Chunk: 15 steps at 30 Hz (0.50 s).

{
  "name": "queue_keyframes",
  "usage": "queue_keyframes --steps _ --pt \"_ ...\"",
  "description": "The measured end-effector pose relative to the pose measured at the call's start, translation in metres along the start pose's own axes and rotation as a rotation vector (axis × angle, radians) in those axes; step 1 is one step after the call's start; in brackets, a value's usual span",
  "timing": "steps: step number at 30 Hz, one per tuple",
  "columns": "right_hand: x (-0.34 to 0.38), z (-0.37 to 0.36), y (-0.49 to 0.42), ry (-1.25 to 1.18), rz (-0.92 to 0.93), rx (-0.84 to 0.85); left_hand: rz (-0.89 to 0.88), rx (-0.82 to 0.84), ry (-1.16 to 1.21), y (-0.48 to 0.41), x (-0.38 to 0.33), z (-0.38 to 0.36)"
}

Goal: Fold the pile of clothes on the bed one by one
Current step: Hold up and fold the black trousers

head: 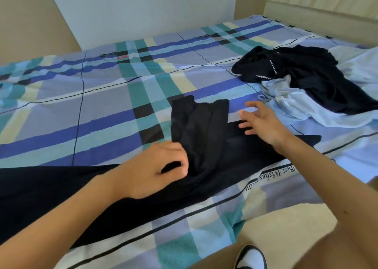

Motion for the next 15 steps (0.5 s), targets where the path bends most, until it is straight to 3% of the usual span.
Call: queue_keyframes --steps 3,8,10,15 --pt "0.004 -0.002 -0.001 0.193 0.096 -0.066 0.104 -0.077 -0.058 0.015 0.020 -0.017" --pt "0.030 -0.026 -0.010 0.326 0.199 0.003 0.422 -0.227 -0.057 0.031 0.038 -0.016" --pt "0.040 -0.041 -0.022 0.342 0.203 0.040 0.516 -0.228 -0.047 0.037 0.043 -0.013" --pt "0.053 -0.092 -0.053 0.458 0.186 0.154 0.530 -0.129 -0.106 0.048 0.052 -0.006"
Point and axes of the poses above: each hand's wrist, its own y-axis away from the middle knuckle, its own z-axis out of the back of the hand, x = y × z, the point moved 2 cm from there along -y, towards the middle knuckle, and after that the axes turned 3 degrees about -x, right-handed, at the moved point
